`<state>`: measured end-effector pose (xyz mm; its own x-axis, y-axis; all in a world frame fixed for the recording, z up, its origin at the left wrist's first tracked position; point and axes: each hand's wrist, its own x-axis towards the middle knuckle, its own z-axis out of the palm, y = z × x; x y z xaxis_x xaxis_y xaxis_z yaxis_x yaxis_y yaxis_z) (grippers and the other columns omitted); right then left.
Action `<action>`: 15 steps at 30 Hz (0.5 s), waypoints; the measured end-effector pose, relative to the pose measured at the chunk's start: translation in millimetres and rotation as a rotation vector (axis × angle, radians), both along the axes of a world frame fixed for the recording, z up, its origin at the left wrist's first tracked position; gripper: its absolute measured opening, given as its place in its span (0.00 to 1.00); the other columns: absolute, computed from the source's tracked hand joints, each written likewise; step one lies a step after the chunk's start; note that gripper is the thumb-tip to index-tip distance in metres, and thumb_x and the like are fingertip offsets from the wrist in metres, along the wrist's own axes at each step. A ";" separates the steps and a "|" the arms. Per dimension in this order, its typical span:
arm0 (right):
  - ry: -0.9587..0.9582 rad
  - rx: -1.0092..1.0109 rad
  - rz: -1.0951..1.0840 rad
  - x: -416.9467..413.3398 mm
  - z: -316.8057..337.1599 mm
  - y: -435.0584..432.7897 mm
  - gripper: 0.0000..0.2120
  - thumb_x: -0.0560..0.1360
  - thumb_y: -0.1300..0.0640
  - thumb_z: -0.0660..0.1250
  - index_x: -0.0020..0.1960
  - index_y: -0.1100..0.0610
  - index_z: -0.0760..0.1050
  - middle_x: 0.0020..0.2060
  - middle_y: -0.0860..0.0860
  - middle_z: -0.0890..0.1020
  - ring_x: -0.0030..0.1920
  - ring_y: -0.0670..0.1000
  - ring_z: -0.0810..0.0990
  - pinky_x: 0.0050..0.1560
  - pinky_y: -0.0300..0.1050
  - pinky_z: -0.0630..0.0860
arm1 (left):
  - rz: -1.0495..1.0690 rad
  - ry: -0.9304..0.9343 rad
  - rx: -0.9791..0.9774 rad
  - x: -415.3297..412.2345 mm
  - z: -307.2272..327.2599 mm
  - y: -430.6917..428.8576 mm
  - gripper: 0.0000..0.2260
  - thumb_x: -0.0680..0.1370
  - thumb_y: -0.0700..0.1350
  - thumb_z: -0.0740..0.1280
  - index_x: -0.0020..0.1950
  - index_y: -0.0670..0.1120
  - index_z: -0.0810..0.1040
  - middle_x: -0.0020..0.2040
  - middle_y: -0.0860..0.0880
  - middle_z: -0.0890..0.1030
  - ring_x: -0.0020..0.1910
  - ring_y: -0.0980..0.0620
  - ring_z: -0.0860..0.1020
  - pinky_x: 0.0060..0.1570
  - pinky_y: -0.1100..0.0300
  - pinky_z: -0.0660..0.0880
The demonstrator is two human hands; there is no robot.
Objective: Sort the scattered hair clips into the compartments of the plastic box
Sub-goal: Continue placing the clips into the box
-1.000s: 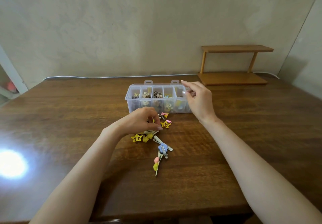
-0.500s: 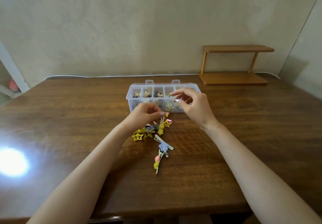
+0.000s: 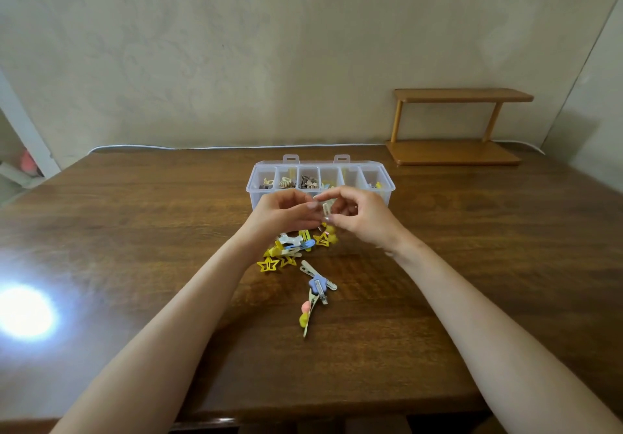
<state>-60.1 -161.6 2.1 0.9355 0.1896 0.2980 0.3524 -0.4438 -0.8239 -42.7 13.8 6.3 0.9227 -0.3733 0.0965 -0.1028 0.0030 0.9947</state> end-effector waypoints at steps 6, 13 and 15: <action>-0.045 0.151 -0.117 2.0 5.0 -6.4 0.04 0.72 0.65 0.70 0.44 0.57 0.80 0.36 0.53 0.81 0.35 0.49 0.79 0.35 0.41 0.77 | 0.011 -0.111 0.186 1.8 5.2 4.4 0.08 0.76 0.44 0.66 0.52 0.41 0.77 0.46 0.48 0.84 0.44 0.56 0.82 0.44 0.65 0.77; -0.158 0.300 -0.229 5.1 8.0 -13.7 0.06 0.73 0.69 0.67 0.43 0.61 0.80 0.35 0.55 0.82 0.33 0.50 0.82 0.35 0.42 0.79 | -0.005 -0.404 0.737 12.0 5.1 22.3 0.07 0.72 0.46 0.72 0.41 0.45 0.77 0.35 0.54 0.76 0.36 0.55 0.73 0.39 0.60 0.71; -0.194 0.334 -0.270 6.1 8.3 -14.7 0.05 0.73 0.68 0.67 0.45 0.62 0.81 0.38 0.54 0.83 0.36 0.51 0.84 0.38 0.45 0.81 | -0.069 -0.385 0.837 11.4 5.0 23.7 0.07 0.71 0.48 0.72 0.41 0.46 0.77 0.36 0.54 0.76 0.36 0.55 0.72 0.39 0.60 0.70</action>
<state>-54.0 -176.3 10.4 0.8594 -0.1886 0.4753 0.4223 -0.2624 -0.8677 -31.3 37.5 11.3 0.8560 -0.5128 0.0657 -0.4531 -0.6829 0.5730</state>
